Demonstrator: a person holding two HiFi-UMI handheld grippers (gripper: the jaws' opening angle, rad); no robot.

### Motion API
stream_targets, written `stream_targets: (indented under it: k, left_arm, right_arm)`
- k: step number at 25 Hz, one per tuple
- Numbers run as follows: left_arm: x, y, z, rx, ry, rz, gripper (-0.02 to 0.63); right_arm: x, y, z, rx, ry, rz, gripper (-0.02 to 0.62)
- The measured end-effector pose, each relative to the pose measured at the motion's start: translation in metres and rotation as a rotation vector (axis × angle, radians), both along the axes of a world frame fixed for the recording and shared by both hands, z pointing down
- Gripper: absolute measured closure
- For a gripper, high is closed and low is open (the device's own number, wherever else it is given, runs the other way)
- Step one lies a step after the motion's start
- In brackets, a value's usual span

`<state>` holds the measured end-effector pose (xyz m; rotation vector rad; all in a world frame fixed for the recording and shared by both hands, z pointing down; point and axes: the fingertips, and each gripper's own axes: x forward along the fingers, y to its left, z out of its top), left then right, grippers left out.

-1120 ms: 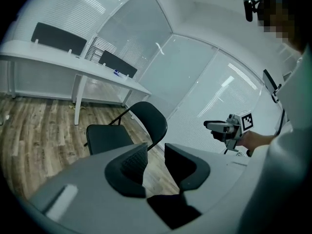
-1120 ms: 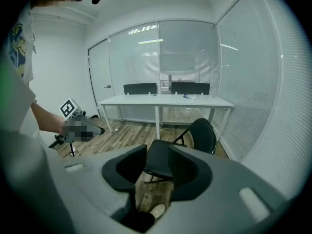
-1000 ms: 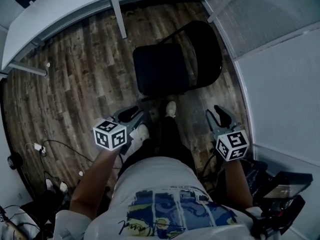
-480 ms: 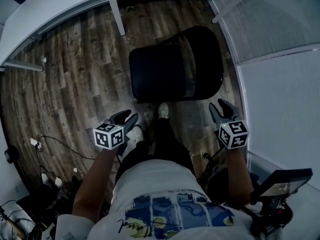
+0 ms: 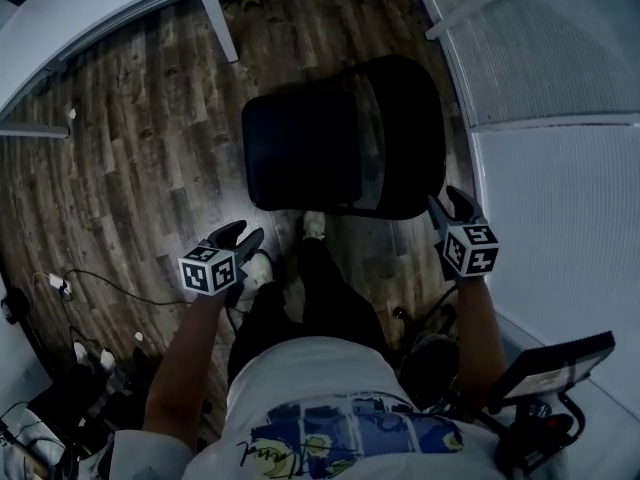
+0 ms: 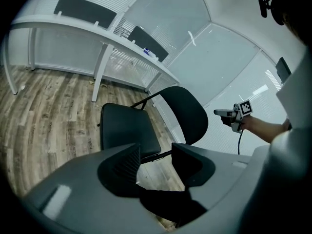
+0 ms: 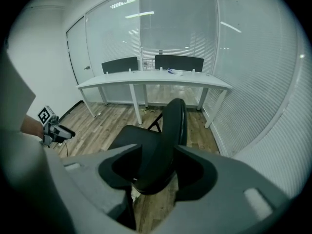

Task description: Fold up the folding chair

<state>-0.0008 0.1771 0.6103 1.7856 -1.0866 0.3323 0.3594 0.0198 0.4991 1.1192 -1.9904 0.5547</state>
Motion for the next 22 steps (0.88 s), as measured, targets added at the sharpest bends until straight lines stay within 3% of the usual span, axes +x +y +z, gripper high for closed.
stream_targets:
  k: [9,22]
  left_arm:
    - [-0.007,-0.024,0.064,-0.097,0.010,-0.024,0.368]
    - [-0.023,-0.045,0.161,-0.196,0.064,-0.097,0.325]
  right_arm:
    - [0.027,-0.037,0.046,-0.098,-0.049,0.114,0.363]
    - [0.013,-0.046,0.079,-0.142,-0.106,0.105,0.360]
